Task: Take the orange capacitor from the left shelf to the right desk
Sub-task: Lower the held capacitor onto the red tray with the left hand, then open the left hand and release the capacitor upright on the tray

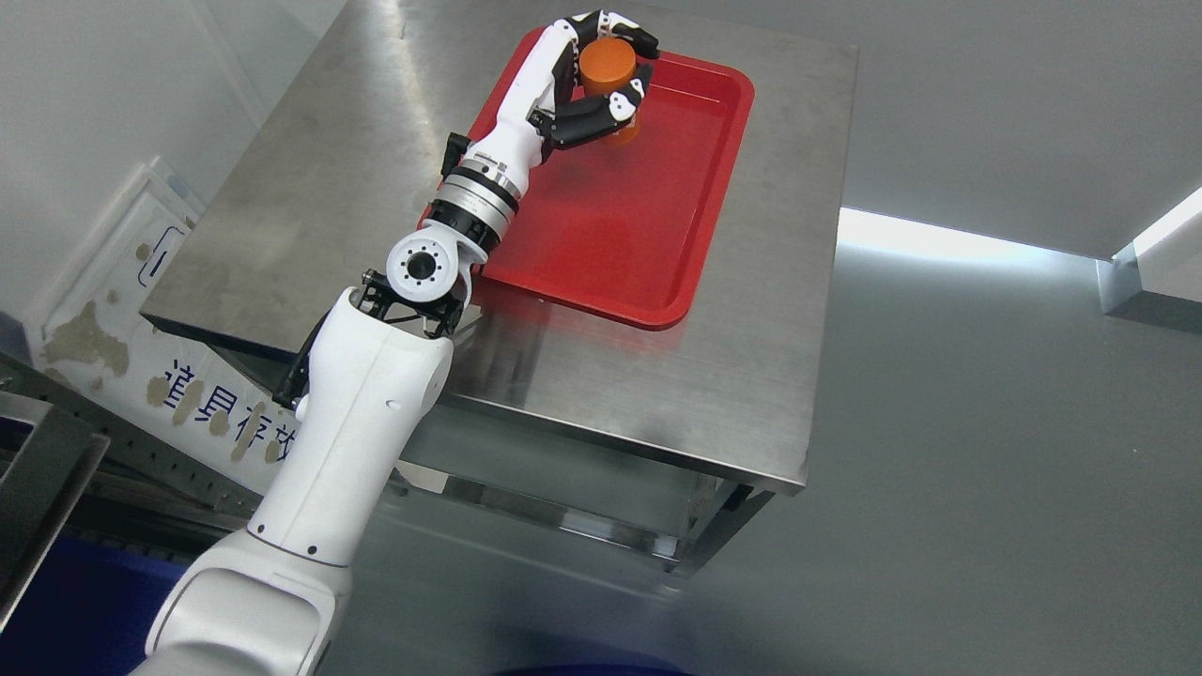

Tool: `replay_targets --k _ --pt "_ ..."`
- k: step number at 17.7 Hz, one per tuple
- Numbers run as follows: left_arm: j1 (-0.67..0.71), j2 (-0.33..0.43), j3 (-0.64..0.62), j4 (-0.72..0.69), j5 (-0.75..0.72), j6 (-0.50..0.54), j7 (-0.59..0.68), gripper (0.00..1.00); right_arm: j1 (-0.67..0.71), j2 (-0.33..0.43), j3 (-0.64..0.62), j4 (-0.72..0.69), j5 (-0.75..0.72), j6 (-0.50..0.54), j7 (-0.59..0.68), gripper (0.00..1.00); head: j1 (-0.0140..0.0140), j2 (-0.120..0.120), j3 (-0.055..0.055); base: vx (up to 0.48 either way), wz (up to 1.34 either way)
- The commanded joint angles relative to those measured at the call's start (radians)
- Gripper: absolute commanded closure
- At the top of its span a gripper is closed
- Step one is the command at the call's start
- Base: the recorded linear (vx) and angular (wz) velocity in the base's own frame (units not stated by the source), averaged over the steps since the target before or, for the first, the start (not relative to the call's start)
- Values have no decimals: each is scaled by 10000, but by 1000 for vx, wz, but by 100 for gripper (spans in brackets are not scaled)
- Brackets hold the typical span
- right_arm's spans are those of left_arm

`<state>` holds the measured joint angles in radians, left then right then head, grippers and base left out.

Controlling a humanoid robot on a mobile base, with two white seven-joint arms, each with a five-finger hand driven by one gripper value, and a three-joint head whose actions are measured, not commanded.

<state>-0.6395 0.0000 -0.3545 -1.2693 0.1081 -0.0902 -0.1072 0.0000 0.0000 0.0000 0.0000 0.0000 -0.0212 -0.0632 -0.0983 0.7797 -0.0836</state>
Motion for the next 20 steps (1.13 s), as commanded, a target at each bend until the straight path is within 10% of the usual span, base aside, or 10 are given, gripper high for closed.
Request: replay_targets --k 1,7,14,20 --pt "551 175 -228 468 -268 -49 -2 93 31 -175 -168 -175 31 -3 3 0 0 0 0 76 -8" --pt "520 175 -259 239 -268 89 -47 78 31 -175 -168 -175 31 -3 3 0 0 1 0 57 33" --pt "-138 175 -244 -819 -268 1329 -48 4 16 -175 -168 -175 31 -3 3 0 0 2 0 3 -18" --pt "-386 175 2202 -2186 -238 1515 -63 0 31 -175 -168 -175 31 -3 3 0 0 3 0 -4 -12"
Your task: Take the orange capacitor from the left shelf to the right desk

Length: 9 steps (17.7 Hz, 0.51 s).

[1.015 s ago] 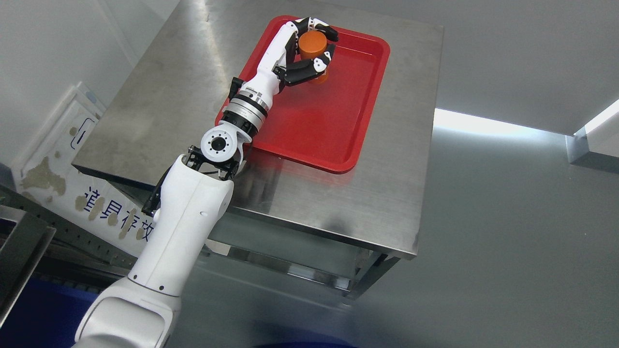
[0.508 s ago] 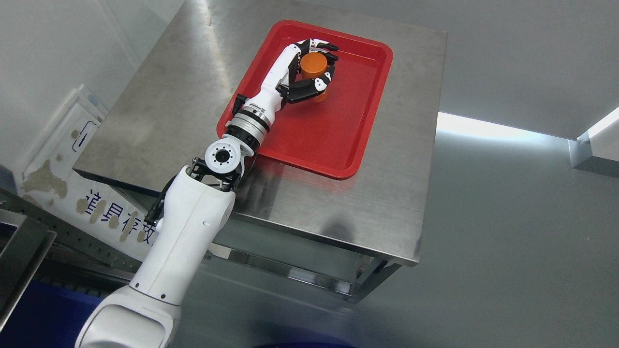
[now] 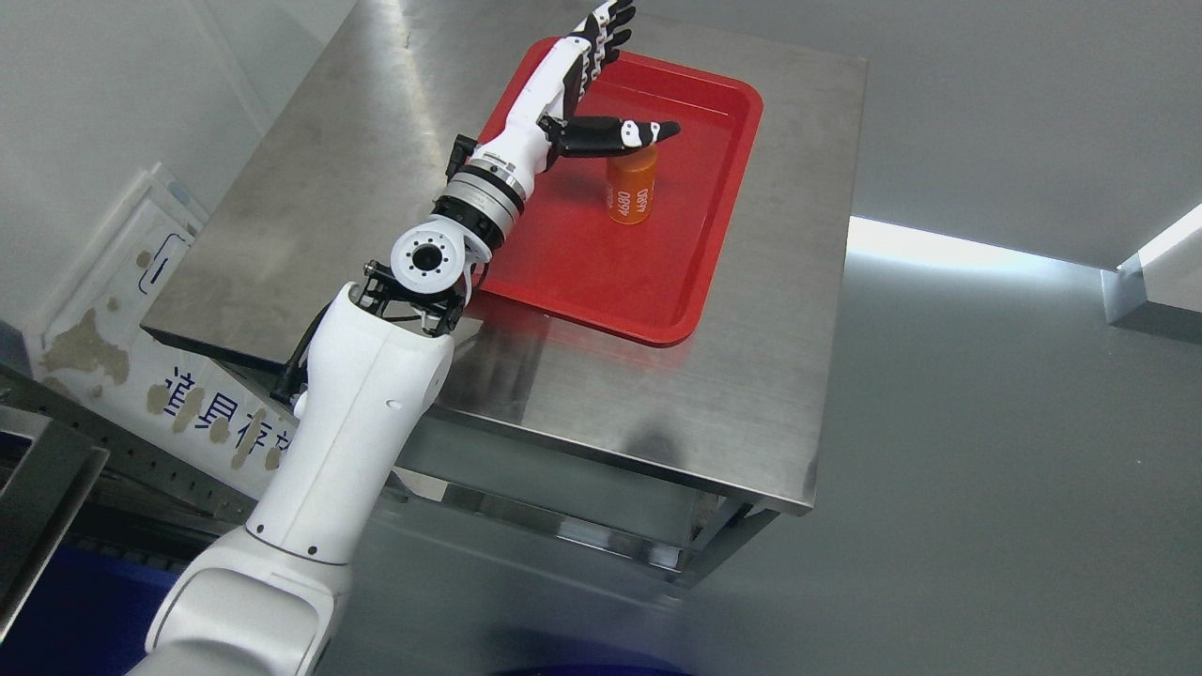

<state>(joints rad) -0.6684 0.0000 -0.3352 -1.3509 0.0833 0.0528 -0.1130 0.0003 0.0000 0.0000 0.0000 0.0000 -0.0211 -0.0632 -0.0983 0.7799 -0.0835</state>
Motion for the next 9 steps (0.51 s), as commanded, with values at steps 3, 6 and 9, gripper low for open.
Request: replay_targets --k 3,6,9 --pt "820 213 3424 -1721 56 101 -142 0 28 -174 -169 -175 31 -3 3 0 0 0 0 0 0" --pt "1970 216 4376 -2303 316 101 -495 0 28 -174 -169 -175 31 -3 3 0 0 0 0 -1 -8" --pt "2511 175 4991 -2643 501 -36 205 0 28 -174 -169 -175 31 -3 3 0 0 0 0 0 0"
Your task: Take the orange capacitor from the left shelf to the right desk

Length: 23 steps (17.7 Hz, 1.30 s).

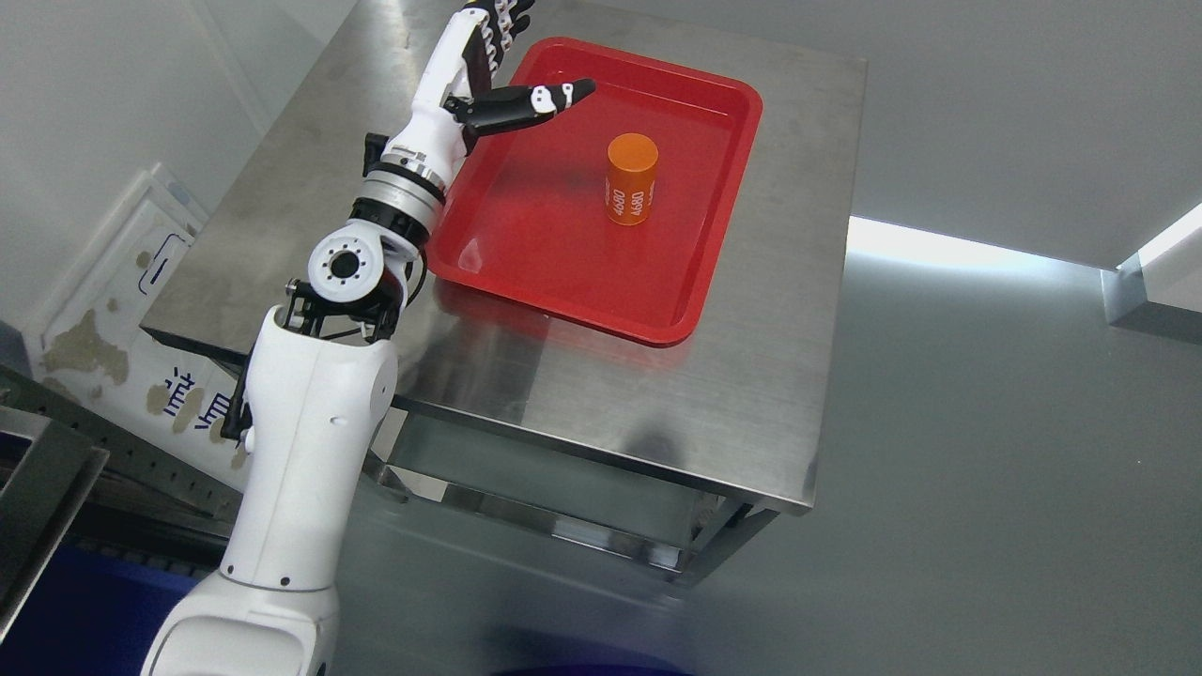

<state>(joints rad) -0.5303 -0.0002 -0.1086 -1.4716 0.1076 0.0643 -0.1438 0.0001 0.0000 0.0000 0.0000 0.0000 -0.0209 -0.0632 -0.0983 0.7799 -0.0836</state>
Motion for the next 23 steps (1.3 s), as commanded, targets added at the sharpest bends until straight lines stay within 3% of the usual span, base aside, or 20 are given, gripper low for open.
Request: replay_targets --k 1,3,5,8,23 --pt "1221 176 2424 -1513 259 -197 1824 0 29 -175 -169 -175 31 -6 3 0 0 0 0 0 0" --pt "1847 176 1673 -1971 259 -228 2724 0 29 -175 -169 -175 31 -6 3 0 0 0 0 0 0" --pt "2692 176 1012 -2494 259 -503 2742 0 14 -175 -169 -175 31 -6 3 0 0 0 0 0 0" --pt "2894 176 1009 -2480 259 -1071 2681 0 29 -175 -169 -175 31 -6 3 0 0 0 0 0 0" --pt "3355 176 687 -2496 259 -1057 2390 0 29 -175 -169 -175 31 -6 3 0 0 0 0 0 0"
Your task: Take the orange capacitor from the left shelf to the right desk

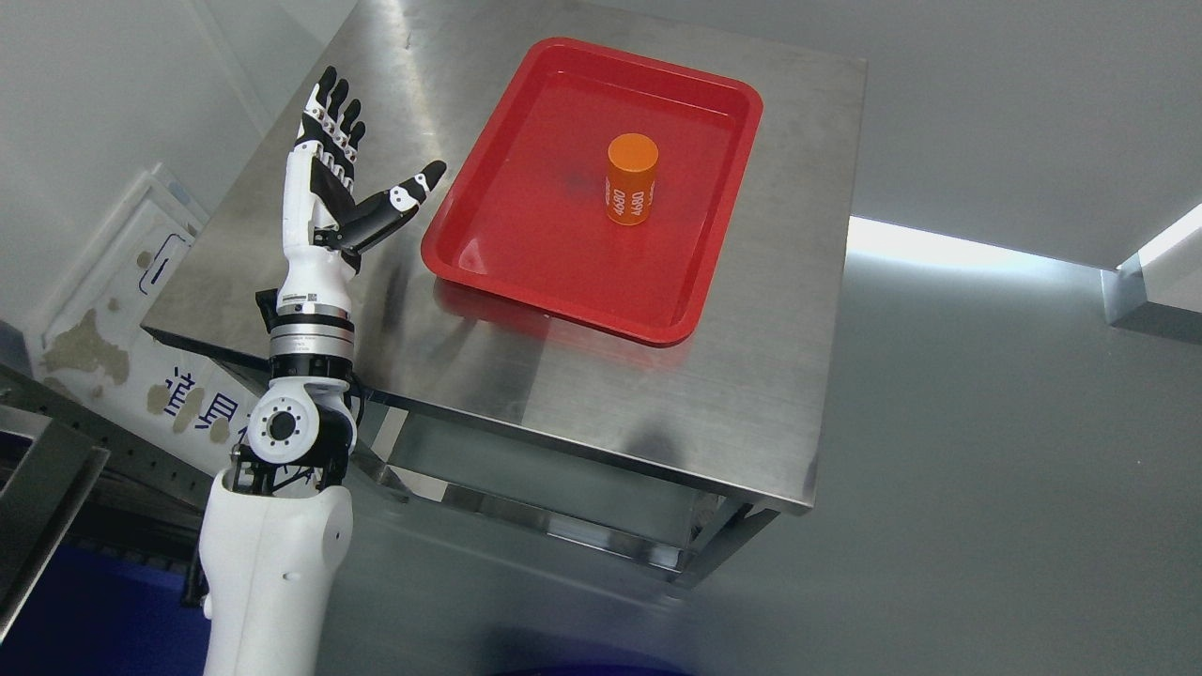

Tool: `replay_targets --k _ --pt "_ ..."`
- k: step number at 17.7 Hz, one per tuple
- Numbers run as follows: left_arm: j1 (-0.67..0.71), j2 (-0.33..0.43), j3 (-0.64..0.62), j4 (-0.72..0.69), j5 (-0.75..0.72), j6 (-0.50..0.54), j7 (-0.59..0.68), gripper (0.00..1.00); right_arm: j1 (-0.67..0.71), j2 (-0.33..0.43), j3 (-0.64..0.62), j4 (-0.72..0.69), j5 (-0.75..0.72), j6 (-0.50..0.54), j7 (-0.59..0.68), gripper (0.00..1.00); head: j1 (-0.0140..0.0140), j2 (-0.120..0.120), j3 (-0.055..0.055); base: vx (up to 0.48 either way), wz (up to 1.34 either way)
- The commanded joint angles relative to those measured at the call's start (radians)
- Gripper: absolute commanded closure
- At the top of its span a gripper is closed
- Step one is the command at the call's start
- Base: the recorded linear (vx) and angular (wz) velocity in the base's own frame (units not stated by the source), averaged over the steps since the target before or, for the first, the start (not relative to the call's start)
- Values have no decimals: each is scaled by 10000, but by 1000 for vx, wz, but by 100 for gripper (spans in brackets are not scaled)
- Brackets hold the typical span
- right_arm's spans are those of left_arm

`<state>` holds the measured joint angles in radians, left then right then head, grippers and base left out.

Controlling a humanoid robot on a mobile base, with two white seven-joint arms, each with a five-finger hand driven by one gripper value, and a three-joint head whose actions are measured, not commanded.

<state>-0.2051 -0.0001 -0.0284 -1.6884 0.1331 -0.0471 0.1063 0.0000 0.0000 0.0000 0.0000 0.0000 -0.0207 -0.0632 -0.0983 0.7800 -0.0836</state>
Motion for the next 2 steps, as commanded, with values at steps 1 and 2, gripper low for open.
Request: replay_targets --k 1,2 --pt "103 175 -115 -327 3 72 -157 0 31 -174 -169 -175 31 -8 3 0 0 0 0 0 0" --pt "103 175 -115 -327 3 72 -158 0 31 -174 -169 -175 31 -8 3 0 0 0 0 0 0"
